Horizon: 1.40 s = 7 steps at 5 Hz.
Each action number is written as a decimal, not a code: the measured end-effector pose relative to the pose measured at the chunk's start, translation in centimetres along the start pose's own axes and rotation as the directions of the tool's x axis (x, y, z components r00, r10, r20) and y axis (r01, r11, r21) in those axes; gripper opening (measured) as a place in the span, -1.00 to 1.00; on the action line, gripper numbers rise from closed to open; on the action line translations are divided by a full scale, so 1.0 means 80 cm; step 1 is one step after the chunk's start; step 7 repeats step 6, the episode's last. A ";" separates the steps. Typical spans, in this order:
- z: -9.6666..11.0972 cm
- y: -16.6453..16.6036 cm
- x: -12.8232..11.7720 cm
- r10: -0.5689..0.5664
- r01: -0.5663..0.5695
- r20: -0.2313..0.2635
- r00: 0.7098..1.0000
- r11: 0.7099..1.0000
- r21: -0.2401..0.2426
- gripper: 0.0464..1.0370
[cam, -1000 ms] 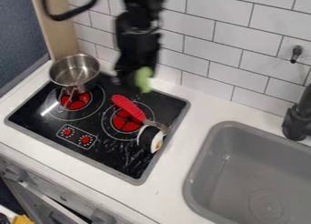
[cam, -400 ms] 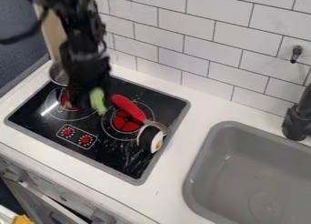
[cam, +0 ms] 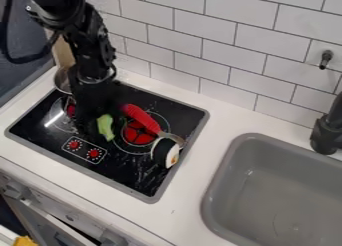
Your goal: Moves the green object to the centre of the right and left burner
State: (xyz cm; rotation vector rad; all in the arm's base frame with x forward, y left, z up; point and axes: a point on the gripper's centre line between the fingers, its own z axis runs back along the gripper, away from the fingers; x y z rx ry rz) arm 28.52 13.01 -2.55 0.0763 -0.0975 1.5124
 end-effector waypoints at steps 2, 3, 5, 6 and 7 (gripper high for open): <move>0.001 0.001 -0.001 -0.009 0.009 0.003 1.000 0.999 0.032 0.92; 0.014 -0.001 -0.002 -0.006 0.006 0.018 1.000 1.000 0.030 0.93; 0.084 -0.013 0.001 -0.011 0.006 0.116 0.993 0.999 0.050 0.93; 0.086 -0.014 0.001 -0.008 0.002 0.119 0.993 0.999 0.048 0.93; 0.086 -0.014 0.001 -0.008 0.002 0.119 0.993 0.999 0.048 0.93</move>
